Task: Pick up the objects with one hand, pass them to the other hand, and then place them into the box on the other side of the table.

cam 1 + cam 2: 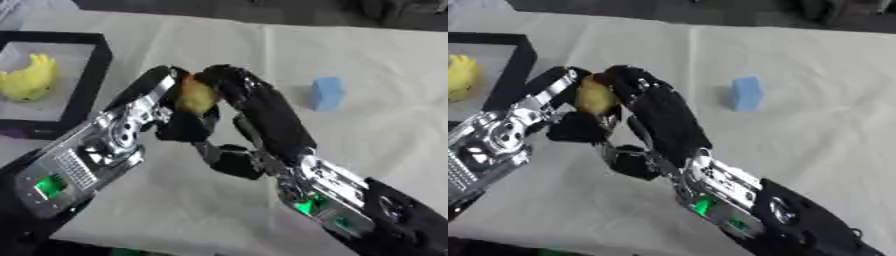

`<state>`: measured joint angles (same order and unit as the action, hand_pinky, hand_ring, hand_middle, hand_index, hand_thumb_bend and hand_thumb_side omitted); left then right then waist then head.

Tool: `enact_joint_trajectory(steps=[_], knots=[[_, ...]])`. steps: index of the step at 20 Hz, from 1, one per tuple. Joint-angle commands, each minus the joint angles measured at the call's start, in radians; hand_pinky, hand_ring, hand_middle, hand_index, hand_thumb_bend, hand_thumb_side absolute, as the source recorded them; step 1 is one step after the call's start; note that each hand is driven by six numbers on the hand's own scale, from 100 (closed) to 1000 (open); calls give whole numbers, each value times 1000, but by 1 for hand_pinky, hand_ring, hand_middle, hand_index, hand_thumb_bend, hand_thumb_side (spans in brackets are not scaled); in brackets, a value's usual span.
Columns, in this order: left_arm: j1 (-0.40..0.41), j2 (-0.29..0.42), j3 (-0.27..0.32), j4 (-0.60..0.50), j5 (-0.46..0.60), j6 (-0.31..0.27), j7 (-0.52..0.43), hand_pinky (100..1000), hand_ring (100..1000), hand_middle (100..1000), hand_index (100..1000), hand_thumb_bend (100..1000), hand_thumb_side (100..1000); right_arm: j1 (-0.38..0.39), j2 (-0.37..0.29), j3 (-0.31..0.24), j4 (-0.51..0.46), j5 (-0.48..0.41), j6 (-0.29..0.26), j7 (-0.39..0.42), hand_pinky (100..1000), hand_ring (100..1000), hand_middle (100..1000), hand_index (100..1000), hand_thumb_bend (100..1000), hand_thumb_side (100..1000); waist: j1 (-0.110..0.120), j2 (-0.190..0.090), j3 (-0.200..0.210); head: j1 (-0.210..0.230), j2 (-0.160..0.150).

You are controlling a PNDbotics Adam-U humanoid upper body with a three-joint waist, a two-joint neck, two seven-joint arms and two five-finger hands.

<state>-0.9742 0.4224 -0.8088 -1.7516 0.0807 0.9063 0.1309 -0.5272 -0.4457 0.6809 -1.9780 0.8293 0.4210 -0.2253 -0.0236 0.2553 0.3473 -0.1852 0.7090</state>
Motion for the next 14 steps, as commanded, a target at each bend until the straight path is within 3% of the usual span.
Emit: enact_joint_trajectory(steps=[1, 4, 6, 14], knots=[[-5, 26, 4, -2, 0, 1, -10, 761, 368, 448, 574, 100, 139, -11, -11, -13, -22, 31, 17, 21, 690, 911, 887, 917, 139, 420, 5, -16, 1, 5, -13], [0, 28, 3, 10, 1, 1, -20, 761, 371, 446, 572, 100, 133, -11, -11, -14, -22, 52, 28, 27, 701, 927, 911, 937, 108, 467, 6, -17, 1, 6, -14], [6, 28, 2, 23, 5, 1, -24, 761, 377, 445, 569, 100, 125, -11, -11, -17, -22, 60, 33, 22, 715, 949, 942, 969, 100, 570, 7, -17, 0, 7, -15], [21, 32, 3, 54, 11, 1, -23, 760, 385, 445, 569, 100, 119, -10, -14, -16, -22, 81, 30, 14, 728, 959, 953, 981, 100, 671, 9, -19, -1, 9, -21]])
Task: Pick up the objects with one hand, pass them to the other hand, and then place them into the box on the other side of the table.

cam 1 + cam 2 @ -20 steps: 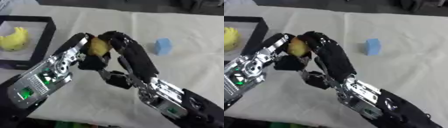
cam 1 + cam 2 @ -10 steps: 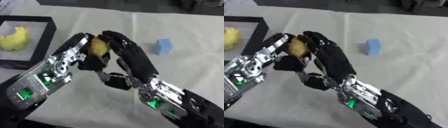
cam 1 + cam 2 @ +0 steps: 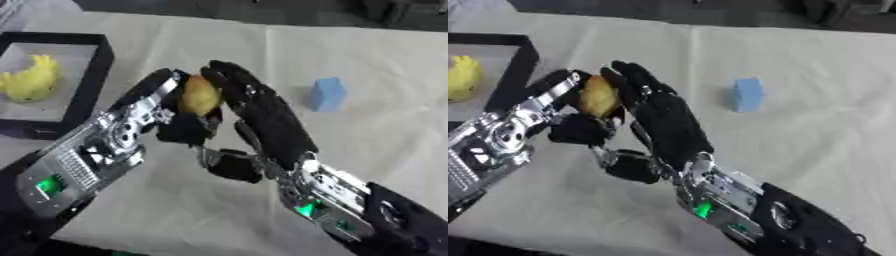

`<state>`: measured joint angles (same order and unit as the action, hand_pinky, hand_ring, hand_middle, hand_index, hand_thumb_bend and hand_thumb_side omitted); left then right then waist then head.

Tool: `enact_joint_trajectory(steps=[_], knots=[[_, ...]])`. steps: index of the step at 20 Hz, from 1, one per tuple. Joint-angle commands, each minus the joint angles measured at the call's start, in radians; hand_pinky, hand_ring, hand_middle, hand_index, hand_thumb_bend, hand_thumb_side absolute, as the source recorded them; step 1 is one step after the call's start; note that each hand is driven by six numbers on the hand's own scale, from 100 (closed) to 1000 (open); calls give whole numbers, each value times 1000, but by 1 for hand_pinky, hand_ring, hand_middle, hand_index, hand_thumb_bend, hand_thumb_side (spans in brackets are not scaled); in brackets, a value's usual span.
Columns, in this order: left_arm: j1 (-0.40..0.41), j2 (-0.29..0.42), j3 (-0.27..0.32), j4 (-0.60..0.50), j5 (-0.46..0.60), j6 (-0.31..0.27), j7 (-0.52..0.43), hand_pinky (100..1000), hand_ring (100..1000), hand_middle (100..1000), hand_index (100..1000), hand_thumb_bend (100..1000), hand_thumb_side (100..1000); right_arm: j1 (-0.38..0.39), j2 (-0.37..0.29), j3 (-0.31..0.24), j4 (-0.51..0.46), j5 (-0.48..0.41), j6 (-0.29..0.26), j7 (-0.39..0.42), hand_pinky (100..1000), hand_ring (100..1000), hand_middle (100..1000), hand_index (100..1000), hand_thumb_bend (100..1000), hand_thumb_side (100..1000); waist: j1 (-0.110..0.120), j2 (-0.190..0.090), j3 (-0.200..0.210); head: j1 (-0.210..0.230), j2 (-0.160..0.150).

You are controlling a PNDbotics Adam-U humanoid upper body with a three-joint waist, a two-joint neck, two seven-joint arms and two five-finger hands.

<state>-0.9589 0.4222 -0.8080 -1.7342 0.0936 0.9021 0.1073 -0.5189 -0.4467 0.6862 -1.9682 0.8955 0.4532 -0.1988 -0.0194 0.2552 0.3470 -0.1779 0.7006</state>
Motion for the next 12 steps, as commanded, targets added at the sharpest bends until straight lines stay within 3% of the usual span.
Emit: enact_joint_trajectory(steps=[1, 12], knots=[[8, 32, 3, 41, -2, 5, 3, 760, 386, 445, 569, 100, 117, -18, -13, -21, -32, 18, -1, -14, 729, 961, 957, 983, 100, 678, 5, -19, 0, 3, -13], [20, 31, 0, 59, 10, 5, 13, 759, 393, 446, 569, 100, 112, -16, -12, -20, -32, 40, 17, -28, 741, 974, 975, 1000, 100, 701, 5, -17, -1, 6, -18]])
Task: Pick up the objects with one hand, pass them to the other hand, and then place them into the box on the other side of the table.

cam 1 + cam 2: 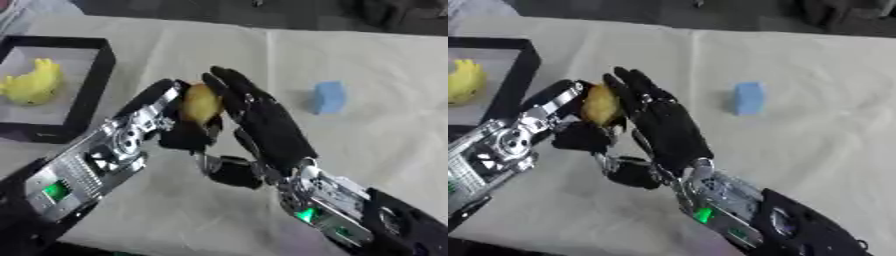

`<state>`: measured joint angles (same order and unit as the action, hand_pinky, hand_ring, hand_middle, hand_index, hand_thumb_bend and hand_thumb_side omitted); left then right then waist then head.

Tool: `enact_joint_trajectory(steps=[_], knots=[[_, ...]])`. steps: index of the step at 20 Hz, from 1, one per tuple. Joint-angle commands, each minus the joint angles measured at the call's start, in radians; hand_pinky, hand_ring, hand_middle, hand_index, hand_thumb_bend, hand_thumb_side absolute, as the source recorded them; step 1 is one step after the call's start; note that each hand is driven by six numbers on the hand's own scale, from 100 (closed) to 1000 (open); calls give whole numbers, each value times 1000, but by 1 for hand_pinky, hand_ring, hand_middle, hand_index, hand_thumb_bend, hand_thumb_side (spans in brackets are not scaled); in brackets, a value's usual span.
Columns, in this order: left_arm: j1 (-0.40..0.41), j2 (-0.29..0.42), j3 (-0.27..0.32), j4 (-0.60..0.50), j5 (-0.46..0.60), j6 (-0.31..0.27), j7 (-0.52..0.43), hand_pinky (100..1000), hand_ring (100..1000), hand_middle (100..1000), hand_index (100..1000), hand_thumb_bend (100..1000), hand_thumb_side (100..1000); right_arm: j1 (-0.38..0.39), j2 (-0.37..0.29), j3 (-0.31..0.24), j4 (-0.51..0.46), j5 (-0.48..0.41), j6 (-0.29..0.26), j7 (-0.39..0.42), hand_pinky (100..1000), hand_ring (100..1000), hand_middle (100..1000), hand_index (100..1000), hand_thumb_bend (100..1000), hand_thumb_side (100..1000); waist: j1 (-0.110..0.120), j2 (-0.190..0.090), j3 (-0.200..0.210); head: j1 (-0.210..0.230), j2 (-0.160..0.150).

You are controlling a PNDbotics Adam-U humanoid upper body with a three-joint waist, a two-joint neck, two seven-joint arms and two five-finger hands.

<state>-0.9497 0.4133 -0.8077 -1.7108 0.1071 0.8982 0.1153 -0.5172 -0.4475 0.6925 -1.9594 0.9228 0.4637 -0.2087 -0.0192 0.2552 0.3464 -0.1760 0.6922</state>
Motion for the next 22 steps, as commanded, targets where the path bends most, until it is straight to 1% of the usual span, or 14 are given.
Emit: enact_joint_trajectory(steps=[1, 4, 7, 10, 14, 20, 22], knots=[[12, 42, -1, 36, -4, 9, 5, 759, 394, 446, 568, 100, 111, -17, -12, -27, -41, 15, 10, -19, 741, 975, 976, 1000, 100, 706, 5, -16, -1, 5, -9], [17, 47, -1, 42, -4, 9, 6, 757, 399, 446, 568, 100, 108, -15, -15, -26, -41, 22, 27, -17, 746, 980, 984, 1000, 100, 738, 7, -17, 0, 3, -10], [18, 54, 2, 49, -9, 9, 9, 755, 402, 447, 568, 100, 105, -14, -20, -24, -41, 35, 47, -9, 753, 985, 989, 1000, 100, 745, 9, -19, 3, 3, -10], [20, 61, 4, 59, -16, 9, 9, 753, 408, 447, 567, 100, 101, -12, -23, -20, -41, 46, 56, -2, 757, 987, 992, 1000, 100, 746, 11, -21, 4, 4, -11], [25, 68, 8, 71, -26, 9, 8, 753, 409, 447, 567, 100, 100, -10, -27, -12, -41, 56, 54, 6, 762, 988, 994, 1000, 100, 751, 12, -22, 6, 6, -9], [30, 78, 25, 87, -34, 9, 21, 752, 405, 446, 567, 100, 100, -9, -28, -9, -41, 70, 42, 13, 764, 987, 995, 1000, 100, 721, 10, -21, 5, 9, -10], [33, 79, 30, 91, -32, 9, 27, 753, 405, 447, 567, 100, 100, -9, -28, -10, -41, 75, 43, 10, 763, 987, 997, 1000, 100, 730, 10, -21, 4, 10, -11]])
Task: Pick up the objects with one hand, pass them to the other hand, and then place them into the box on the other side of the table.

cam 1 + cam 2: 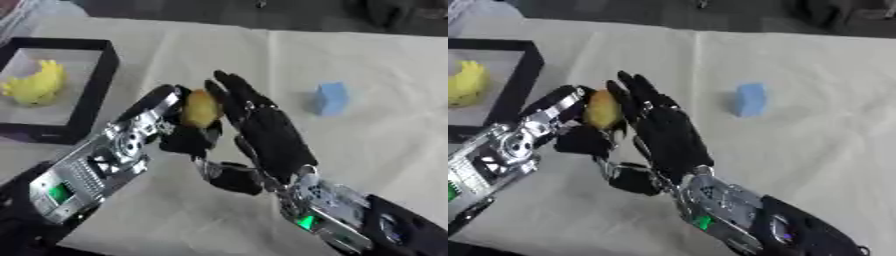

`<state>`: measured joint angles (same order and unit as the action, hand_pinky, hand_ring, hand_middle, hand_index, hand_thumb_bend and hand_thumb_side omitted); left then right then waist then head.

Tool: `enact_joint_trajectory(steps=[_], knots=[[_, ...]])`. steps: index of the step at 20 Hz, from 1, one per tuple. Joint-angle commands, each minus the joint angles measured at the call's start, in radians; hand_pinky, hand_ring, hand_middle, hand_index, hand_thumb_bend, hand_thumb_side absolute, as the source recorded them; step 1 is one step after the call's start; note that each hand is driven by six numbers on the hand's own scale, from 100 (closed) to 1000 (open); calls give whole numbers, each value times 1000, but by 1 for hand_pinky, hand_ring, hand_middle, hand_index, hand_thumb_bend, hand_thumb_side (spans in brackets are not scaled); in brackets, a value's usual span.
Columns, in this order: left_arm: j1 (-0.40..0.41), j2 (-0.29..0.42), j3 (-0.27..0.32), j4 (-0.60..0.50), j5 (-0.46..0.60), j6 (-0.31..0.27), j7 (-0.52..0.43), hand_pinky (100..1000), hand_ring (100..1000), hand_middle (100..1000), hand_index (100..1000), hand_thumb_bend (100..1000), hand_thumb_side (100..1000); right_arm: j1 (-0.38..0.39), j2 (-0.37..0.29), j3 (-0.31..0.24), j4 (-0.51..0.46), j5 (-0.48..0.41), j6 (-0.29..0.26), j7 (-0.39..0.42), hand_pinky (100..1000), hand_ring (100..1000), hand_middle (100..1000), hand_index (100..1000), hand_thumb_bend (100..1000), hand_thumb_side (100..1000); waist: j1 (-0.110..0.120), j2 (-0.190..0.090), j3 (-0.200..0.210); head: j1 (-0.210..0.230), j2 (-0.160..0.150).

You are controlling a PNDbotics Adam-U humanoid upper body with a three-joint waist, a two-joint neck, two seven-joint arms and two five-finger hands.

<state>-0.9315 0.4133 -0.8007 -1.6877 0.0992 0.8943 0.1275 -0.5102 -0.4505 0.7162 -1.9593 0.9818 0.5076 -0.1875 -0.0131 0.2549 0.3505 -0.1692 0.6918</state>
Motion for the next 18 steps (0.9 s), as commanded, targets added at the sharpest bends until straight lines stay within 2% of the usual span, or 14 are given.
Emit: enact_joint_trajectory(steps=[1, 6, 10, 11, 12, 18], knots=[[16, 80, 25, 70, -23, 13, 17, 753, 405, 447, 567, 100, 100, -16, -25, -35, -41, 20, 2, -15, 764, 987, 997, 1000, 100, 731, 4, -20, 0, 4, -11], [16, 79, 22, 71, -15, 13, 20, 753, 411, 447, 567, 100, 100, -14, -26, -34, -41, 33, 14, -26, 766, 986, 991, 1000, 100, 733, 3, -21, -1, 8, -11], [19, 82, 21, 72, -17, 13, 22, 753, 411, 447, 567, 100, 101, -10, -28, -32, -41, 42, 19, -20, 771, 983, 986, 1000, 100, 632, 4, -24, -5, 9, -10], [20, 83, 23, 72, -19, 13, 23, 753, 410, 447, 567, 100, 128, -10, -28, -31, -41, 45, 18, -18, 772, 983, 985, 1000, 102, 617, 5, -24, -6, 9, -9], [20, 85, 24, 73, -20, 13, 25, 753, 410, 447, 567, 100, 101, -9, -29, -31, -41, 47, 18, -17, 772, 983, 985, 1000, 103, 614, 5, -25, -7, 10, -9], [23, 88, 32, 72, -17, 13, 32, 756, 406, 446, 566, 100, 103, -7, -29, -29, -41, 54, 18, -16, 773, 982, 985, 1000, 100, 611, 8, -27, -9, 11, -9]])
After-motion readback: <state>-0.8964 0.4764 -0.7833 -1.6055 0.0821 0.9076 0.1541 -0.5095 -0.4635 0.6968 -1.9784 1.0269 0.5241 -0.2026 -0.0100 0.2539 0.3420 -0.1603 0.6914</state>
